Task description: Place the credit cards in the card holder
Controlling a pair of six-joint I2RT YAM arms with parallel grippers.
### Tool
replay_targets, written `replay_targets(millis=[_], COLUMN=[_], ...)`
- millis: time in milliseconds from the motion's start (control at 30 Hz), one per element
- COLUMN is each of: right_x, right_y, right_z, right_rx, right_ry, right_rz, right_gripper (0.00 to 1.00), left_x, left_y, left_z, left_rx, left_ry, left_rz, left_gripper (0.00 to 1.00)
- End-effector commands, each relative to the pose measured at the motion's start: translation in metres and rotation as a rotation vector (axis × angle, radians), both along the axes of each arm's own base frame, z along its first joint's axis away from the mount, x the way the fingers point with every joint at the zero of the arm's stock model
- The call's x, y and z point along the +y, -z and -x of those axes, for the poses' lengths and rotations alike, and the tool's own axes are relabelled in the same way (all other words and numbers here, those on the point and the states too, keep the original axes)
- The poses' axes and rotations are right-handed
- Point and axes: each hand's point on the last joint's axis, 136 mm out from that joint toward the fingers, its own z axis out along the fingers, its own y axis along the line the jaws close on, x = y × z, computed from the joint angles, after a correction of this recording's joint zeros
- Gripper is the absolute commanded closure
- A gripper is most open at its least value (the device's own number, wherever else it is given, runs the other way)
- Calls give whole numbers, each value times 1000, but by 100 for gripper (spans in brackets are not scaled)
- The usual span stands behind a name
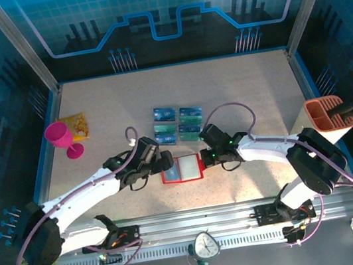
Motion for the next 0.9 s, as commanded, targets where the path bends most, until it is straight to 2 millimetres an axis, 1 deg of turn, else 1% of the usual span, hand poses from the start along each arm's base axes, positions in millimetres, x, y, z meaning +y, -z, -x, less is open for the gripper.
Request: replay_targets(millis=[0,67,167,267,367,400,500,667,867], right_x=[-1,-5,-8,-3,8,13,26,47,61], right_y=[-6,-15,-31,-43,-49,-48,-45,-35,-19], right_z=[2,3,4,4,2,2,-1,-6,-12], right_rx=[-6,-22,-52,-57,-46,-35,-16,20,49], right_ry=[-13,-3,13,14,13,12,5,-8,-9], right_rz=[-38,-50,-76,-122,-172,-185,-215,-247,-245], right_gripper=[70,68,69,75,83,87,92,95,97], left_x=[-21,-27,-35,-41,-45,-46,-46,-46,-42], left_y=[-9,-7,-5,-2,3,7,16,31,47], left_z=[-8,-8,-8,-8,-6,-5,-2,0,3], left_rx=[-25,-20,-20,-17,-13,-9,2,17,33], left_ry=[10,19,35,40,43,43,41,48,53], left_rz=[36,34,31,30,30,29,28,20,-7], left_gripper=[1,1,1,1,1,1,1,1,1])
